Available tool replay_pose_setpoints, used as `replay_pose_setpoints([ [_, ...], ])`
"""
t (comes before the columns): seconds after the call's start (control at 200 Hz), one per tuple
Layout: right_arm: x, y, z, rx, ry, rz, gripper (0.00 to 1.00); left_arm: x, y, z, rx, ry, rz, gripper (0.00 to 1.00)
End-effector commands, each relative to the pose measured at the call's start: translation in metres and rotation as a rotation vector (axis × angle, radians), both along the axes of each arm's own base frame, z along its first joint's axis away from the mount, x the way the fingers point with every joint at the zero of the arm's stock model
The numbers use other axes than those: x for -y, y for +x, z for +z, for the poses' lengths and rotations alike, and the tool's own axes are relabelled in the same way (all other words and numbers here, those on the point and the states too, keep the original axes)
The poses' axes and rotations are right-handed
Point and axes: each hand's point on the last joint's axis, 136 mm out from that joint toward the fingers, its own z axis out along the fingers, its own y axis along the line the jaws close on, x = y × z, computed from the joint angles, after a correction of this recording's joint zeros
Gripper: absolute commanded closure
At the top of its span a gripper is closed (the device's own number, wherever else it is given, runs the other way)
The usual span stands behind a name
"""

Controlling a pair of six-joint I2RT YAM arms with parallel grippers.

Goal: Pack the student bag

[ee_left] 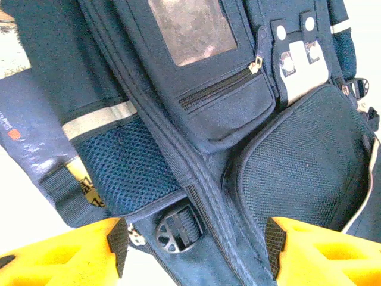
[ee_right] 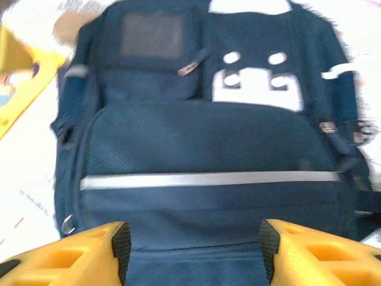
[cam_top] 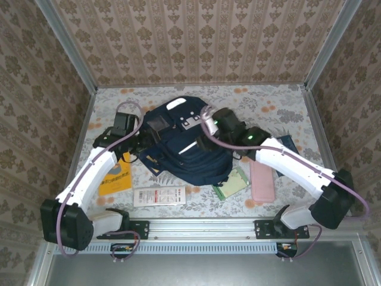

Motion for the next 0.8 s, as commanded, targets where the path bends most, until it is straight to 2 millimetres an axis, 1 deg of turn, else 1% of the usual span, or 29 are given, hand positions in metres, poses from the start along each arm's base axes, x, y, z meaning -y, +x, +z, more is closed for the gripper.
replay_pose_setpoints([
  [0.0, -0.015, -0.027, -0.024, 0.101, -0.253, 0.268, 0.3, -0.011, -0.018, -0.011, -0.024, 0.064, -0.01, 0.35],
  [0.045, -0.027, -0.026, -0.02, 0.111, -0.255, 0.322, 0.28, -0.016, -0.021, -0.01, -0.014, 0.079, 0.002, 0.35],
  [0.14, -0.052, -0.022, -0.021, 0.09, -0.285, 0.393, 0.28, -0.024, -0.024, -0.007, -0.003, 0.086, 0.024, 0.35],
  [0.25, -0.07, -0.012, -0.038, 0.068, -0.347, 0.451, 0.26, -0.028, -0.026, -0.002, 0.015, 0.059, 0.034, 0.35],
  [0.365, -0.085, -0.015, -0.055, -0.01, -0.371, 0.546, 0.25, -0.03, -0.027, 0.001, 0.02, 0.032, 0.044, 0.35],
  [0.44, -0.093, -0.011, -0.061, -0.035, -0.387, 0.54, 0.25, -0.031, -0.028, 0.001, 0.018, 0.017, 0.049, 0.35],
  [0.52, -0.097, -0.008, -0.071, -0.052, -0.41, 0.522, 0.25, -0.032, -0.028, 0.002, 0.019, 0.012, 0.051, 0.35],
  [0.65, -0.091, -0.003, -0.096, -0.068, -0.488, 0.488, 0.26, -0.032, -0.028, -0.002, 0.016, 0.004, 0.05, 0.35],
  [0.72, -0.086, 0.003, -0.106, -0.065, -0.535, 0.46, 0.29, -0.031, -0.028, -0.006, 0.009, -0.001, 0.051, 0.35],
  [0.79, -0.08, 0.012, -0.112, -0.049, -0.57, 0.422, 0.35, -0.03, -0.027, -0.01, 0.002, -0.007, 0.052, 0.35],
])
